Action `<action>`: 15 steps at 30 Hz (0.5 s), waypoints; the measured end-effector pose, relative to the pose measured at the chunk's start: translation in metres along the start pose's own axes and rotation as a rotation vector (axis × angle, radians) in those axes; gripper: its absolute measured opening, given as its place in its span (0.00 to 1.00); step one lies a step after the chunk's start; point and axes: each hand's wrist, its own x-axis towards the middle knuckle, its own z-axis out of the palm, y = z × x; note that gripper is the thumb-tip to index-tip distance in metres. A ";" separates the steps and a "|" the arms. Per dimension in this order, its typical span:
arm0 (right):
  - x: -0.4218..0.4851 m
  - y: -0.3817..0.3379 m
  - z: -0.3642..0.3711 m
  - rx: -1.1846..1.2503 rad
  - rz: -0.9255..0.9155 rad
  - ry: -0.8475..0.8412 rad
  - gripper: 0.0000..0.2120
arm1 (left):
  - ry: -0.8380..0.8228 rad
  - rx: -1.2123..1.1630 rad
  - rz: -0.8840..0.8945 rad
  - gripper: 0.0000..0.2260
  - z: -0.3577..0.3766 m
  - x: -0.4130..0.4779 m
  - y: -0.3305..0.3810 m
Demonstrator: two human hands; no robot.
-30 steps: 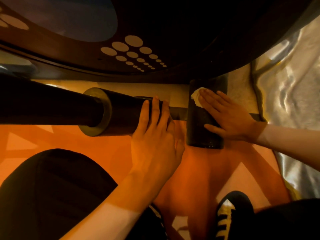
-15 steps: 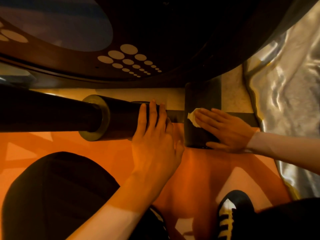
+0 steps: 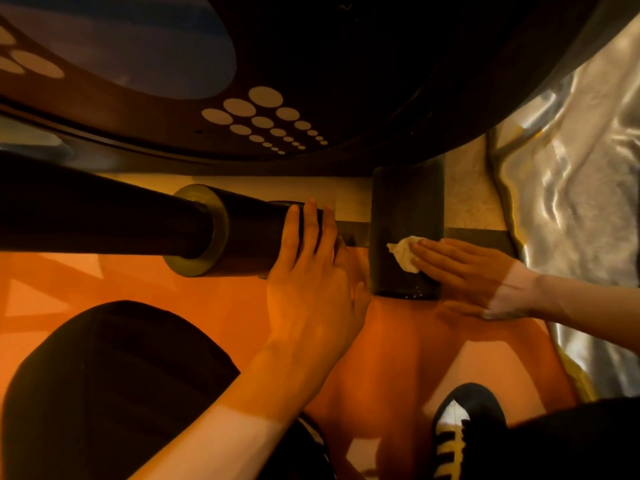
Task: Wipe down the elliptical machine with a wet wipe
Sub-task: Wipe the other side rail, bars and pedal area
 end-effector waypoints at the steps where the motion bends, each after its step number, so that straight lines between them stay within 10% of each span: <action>1: 0.004 0.003 0.001 -0.009 0.023 0.022 0.38 | 0.002 0.000 -0.001 0.27 0.000 0.000 0.000; 7: 0.065 0.030 -0.022 0.103 0.352 0.114 0.36 | 0.026 -0.002 -0.003 0.26 0.002 -0.001 -0.001; 15: 0.034 0.014 -0.011 0.029 0.023 0.094 0.34 | 0.021 -0.005 -0.016 0.27 0.003 -0.001 0.000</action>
